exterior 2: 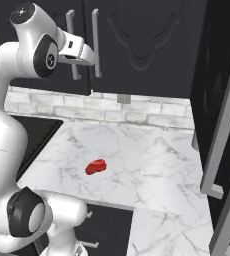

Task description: Retrieve the bowl from the cabinet, then place the raw meat into the bowl to avoid contamination.

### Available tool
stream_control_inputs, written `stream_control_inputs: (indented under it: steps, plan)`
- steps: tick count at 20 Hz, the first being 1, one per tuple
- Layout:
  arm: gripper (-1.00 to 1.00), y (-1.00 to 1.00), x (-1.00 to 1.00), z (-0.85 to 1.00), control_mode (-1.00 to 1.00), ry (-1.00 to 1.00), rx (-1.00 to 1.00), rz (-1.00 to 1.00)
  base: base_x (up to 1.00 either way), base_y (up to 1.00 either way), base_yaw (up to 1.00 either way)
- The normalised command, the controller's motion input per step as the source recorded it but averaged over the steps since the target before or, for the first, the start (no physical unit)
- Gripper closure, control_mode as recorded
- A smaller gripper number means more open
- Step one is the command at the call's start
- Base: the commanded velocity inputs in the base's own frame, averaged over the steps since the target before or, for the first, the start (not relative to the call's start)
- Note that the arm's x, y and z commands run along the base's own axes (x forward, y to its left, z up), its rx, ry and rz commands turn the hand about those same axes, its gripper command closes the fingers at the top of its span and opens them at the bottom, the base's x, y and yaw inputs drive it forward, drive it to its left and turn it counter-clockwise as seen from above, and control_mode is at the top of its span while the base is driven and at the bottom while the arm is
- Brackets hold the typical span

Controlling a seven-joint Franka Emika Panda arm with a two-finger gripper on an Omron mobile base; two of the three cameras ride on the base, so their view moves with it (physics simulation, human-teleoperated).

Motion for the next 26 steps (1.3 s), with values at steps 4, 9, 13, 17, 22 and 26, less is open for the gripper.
stream_control_inputs:
  steps: [4,9,13,17,22,26]
  plan:
    - [1.00,0.32,-0.76,0.00,-1.00,0.03,0.00,-0.15,0.00,0.00,0.00]
    - [1.00,0.38,-0.73,0.02,-1.00,0.09,-0.02,-0.10,0.00,0.00,0.00]
    - [1.00,0.51,-0.63,0.05,-1.00,0.15,-0.07,-0.07,0.00,0.00,0.00]
    - [1.00,0.36,-0.35,0.00,-1.00,0.02,-0.11,-0.13,0.00,0.00,0.00]
    - [-1.00,0.21,-0.25,-0.02,-1.00,0.00,-0.03,-0.11,0.00,0.00,0.00]
    - [-1.00,0.02,0.00,0.00,-1.00,0.00,0.00,-0.01,0.00,0.00,0.00]
